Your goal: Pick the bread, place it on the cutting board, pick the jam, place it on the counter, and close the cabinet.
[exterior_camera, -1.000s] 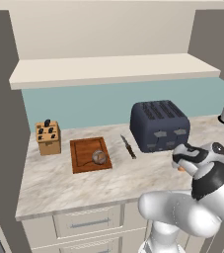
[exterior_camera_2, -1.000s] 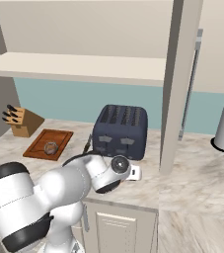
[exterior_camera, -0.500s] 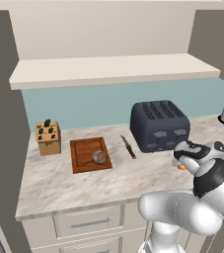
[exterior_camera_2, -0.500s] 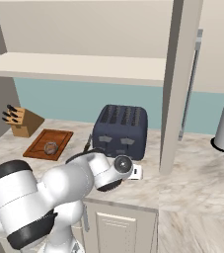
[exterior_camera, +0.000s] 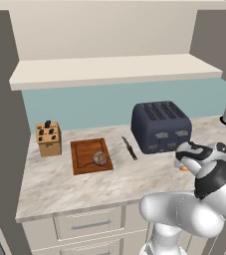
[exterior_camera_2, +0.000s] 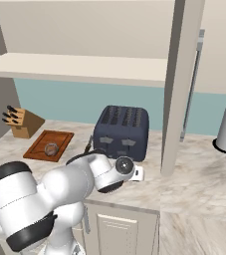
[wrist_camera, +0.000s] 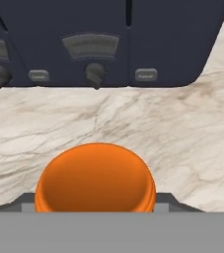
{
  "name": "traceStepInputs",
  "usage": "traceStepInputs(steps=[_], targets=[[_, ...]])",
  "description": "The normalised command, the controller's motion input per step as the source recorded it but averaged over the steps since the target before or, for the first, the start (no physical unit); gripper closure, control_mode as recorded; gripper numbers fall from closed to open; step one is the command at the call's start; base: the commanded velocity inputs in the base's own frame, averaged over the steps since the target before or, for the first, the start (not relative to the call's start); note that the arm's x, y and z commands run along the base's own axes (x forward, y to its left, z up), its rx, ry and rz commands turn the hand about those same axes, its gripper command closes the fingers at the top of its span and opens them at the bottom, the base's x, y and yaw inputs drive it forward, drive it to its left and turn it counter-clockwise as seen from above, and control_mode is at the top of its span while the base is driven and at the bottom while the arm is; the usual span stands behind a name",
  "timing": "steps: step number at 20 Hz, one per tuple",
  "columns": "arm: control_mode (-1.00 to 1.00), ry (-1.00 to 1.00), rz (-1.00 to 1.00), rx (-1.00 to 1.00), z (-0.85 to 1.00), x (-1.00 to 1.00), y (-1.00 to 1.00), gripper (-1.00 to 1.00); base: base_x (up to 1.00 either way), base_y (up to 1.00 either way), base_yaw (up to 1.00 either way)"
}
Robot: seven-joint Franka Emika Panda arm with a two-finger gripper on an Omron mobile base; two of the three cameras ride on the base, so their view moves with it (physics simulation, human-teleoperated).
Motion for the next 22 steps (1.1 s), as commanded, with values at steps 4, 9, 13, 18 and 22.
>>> traceStepInputs(steps=[4, 9, 13, 18, 22], targets=[[-1.00, 0.00, 0.00, 0.00, -0.08, -0.16, 0.00, -1.00, 0.00, 0.00, 0.00], [-1.00, 0.00, 0.00, 0.00, -0.07, -0.30, 0.00, -1.00, 0.00, 0.00, 0.00], [-1.00, 0.00, 0.00, 0.00, -0.01, -0.33, 0.00, -1.00, 0.00, 0.00, 0.00], [-1.00, 0.00, 0.00, 0.00, 0.00, -0.27, 0.00, -1.00, 0.00, 0.00, 0.00], [-1.00, 0.00, 0.00, 0.00, 0.00, -0.17, 0.00, -1.00, 0.00, 0.00, 0.00]])
